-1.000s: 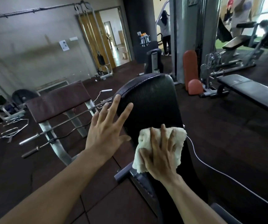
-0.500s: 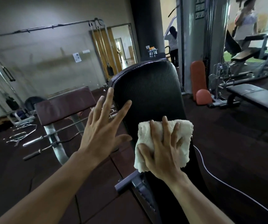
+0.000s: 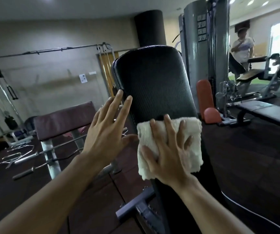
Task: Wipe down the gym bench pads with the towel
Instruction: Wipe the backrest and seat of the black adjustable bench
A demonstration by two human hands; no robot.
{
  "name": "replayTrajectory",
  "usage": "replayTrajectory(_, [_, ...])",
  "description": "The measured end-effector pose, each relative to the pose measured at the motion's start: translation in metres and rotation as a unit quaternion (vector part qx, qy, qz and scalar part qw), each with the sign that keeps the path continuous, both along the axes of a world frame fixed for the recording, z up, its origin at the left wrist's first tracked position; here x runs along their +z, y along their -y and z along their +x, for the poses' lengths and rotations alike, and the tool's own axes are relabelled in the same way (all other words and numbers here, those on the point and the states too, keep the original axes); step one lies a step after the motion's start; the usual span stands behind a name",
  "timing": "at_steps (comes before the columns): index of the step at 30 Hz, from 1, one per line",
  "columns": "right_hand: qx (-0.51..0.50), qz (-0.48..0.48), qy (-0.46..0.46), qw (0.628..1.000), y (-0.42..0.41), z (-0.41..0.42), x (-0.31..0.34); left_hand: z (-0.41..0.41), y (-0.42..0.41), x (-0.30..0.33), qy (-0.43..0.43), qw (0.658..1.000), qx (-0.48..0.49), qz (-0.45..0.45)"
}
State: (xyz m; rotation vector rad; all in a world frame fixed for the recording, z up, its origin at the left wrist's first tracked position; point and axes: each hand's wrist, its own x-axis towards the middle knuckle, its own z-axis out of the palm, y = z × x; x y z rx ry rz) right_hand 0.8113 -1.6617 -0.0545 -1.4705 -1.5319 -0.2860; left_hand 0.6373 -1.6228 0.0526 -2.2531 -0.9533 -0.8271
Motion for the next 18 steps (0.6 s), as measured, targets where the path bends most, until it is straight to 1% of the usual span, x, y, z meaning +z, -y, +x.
replayTrajectory(2, [0.017, 0.003, -0.003, 1.0, -0.008, 0.007, 0.024, -0.002, -0.003, -0.016, -0.008, 1.0, -0.001, 0.013])
replayTrajectory(4, [0.045, 0.02, -0.014, 0.999, -0.009, 0.009, 0.029, -0.003, -0.006, -0.031, -0.008, 1.0, -0.009, 0.028])
replayTrajectory(7, [0.046, 0.061, -0.009, 0.997, -0.006, 0.003, -0.012, -0.004, -0.007, -0.046, -0.021, 0.999, -0.009, 0.047])
replayTrajectory(9, [0.031, 0.086, -0.038, 0.995, -0.003, 0.004, -0.052, -0.008, -0.006, -0.053, -0.046, 0.998, 0.0, 0.04])
replayTrajectory(11, [0.032, 0.112, -0.051, 0.992, -0.001, 0.012, -0.076, -0.011, 0.0, -0.063, -0.052, 0.998, 0.003, 0.044])
replayTrajectory(15, [0.014, 0.099, -0.03, 0.995, -0.007, 0.022, -0.057, -0.001, 0.008, -0.079, -0.054, 0.998, 0.013, 0.026])
replayTrajectory(18, [0.047, 0.092, -0.042, 0.994, -0.002, 0.018, -0.062, 0.007, 0.01, -0.083, -0.048, 0.998, 0.011, 0.035])
